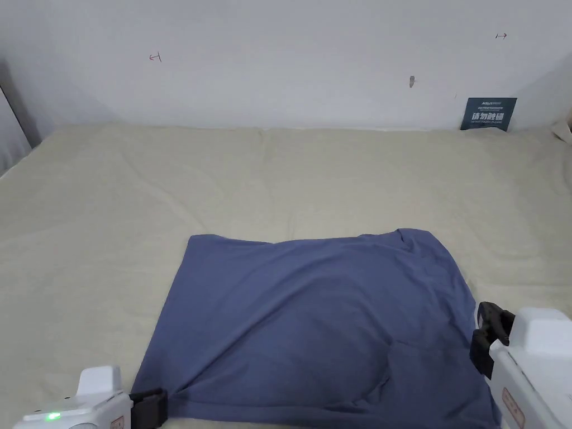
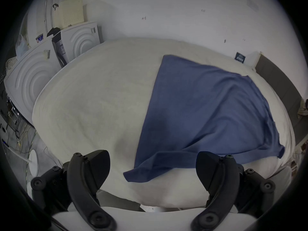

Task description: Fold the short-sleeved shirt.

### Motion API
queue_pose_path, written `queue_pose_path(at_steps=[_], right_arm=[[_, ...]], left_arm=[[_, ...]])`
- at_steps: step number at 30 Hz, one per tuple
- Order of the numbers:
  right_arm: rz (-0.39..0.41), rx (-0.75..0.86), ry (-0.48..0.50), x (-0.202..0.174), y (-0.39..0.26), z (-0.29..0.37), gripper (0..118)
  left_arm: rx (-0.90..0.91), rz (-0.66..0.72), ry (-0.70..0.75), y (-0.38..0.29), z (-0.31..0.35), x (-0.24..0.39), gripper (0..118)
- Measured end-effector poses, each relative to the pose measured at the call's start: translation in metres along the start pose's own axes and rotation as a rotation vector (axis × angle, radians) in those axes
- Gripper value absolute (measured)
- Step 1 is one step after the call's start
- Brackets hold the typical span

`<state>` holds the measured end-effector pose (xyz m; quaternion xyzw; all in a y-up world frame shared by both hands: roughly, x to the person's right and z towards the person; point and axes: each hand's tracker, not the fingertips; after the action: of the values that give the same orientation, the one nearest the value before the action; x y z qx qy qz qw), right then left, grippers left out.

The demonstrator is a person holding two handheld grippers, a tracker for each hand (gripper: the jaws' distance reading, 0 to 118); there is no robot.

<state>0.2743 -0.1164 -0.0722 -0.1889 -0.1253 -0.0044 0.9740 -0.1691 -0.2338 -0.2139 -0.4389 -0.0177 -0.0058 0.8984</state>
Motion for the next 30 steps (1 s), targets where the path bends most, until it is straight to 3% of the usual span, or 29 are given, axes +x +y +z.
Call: queue_pose_path(at_steps=[2,3,4,5,6,8,9,13,20,24,25,27,28,30], right_arm=[[-0.004,-0.017,0.002,0.002,-0.001,0.000,1],[-0.004,-0.024,0.000,0.001,-0.003,0.001,2],[-0.004,-0.032,-0.004,0.001,-0.005,0.001,2],[-0.009,-0.043,-0.007,0.006,-0.007,0.000,2],[-0.015,-0.057,-0.009,0.008,-0.009,0.000,2],[-0.029,-0.093,-0.018,0.011,-0.015,-0.001,7],[-0.044,-0.118,-0.027,0.022,-0.023,-0.007,18],[-0.125,-0.263,-0.052,0.042,-0.057,-0.022,118],[-0.151,-0.526,-0.052,0.053,-0.131,-0.062,107],[-0.159,-0.588,-0.033,0.060,-0.154,-0.081,63],[-0.155,-0.591,-0.020,0.068,-0.162,-0.087,42],[-0.157,-0.589,0.002,0.071,-0.164,-0.090,18],[-0.157,-0.572,0.008,0.071,-0.162,-0.088,8],[-0.130,-0.528,0.005,0.062,-0.151,-0.077,8]], left_arm=[[-0.015,0.028,-0.004,-0.005,-0.011,-0.006,93],[-0.027,0.038,-0.010,-0.006,-0.014,-0.006,78],[-0.032,0.051,-0.021,-0.008,-0.018,-0.009,43],[-0.041,0.063,-0.036,-0.008,-0.022,-0.011,17],[-0.049,0.077,-0.058,-0.009,-0.025,-0.012,4],[-0.044,0.094,-0.069,-0.009,-0.027,-0.012,3],[-0.041,0.091,-0.066,-0.008,-0.026,-0.011,3],[-0.019,0.081,-0.077,-0.004,-0.015,-0.011,3],[0.018,0.071,-0.099,0.003,0.001,-0.005,3],[0.020,0.070,-0.099,0.003,0.002,-0.004,3],[0.018,0.071,-0.098,0.003,0.002,-0.004,3],[0.014,0.076,-0.098,0.003,0.001,-0.005,3],[0.014,0.078,-0.097,0.003,0.002,-0.006,3],[0.021,0.086,-0.096,0.006,0.005,-0.008,3]])
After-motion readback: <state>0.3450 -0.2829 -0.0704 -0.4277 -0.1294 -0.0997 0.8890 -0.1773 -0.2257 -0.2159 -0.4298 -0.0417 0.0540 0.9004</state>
